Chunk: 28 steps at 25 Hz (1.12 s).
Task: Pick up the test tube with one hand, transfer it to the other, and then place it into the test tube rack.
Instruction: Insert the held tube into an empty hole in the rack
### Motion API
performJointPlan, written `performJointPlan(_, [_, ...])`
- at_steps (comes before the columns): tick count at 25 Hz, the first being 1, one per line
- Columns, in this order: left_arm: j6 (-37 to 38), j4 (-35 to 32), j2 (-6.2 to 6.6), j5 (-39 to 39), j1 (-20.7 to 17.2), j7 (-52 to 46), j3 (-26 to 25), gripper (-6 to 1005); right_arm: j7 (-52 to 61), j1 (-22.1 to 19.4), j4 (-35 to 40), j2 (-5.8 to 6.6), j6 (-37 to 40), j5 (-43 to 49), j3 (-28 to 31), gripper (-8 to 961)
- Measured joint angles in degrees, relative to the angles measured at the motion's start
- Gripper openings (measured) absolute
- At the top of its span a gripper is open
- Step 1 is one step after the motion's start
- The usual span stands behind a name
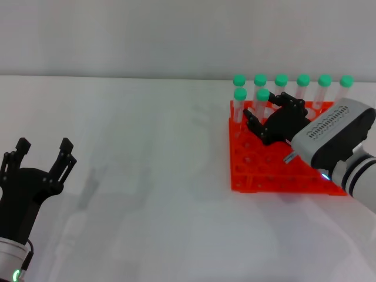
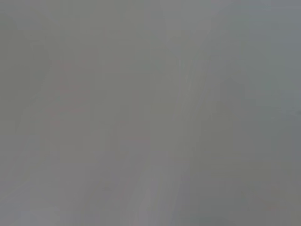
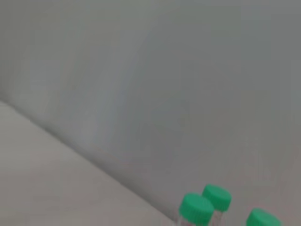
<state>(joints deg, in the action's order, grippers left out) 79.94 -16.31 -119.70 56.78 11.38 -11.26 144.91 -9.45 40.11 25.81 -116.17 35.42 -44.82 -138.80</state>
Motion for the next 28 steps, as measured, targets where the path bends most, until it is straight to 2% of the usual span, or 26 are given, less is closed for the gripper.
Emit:
performJointPlan(15, [-0.1,0.1,0.18,0.0,-0.1,-0.6,0.0,881,-2.8,-3.1,2.6,0.75,0.2,0.0,2.7,569])
performJointPlan(28, [-0.1,-0.3,0.15,0.0,-0.2,-0.6,0.0,881,-2.3,-9.1,9.8,1.58,0.6,0.0,4.4,575])
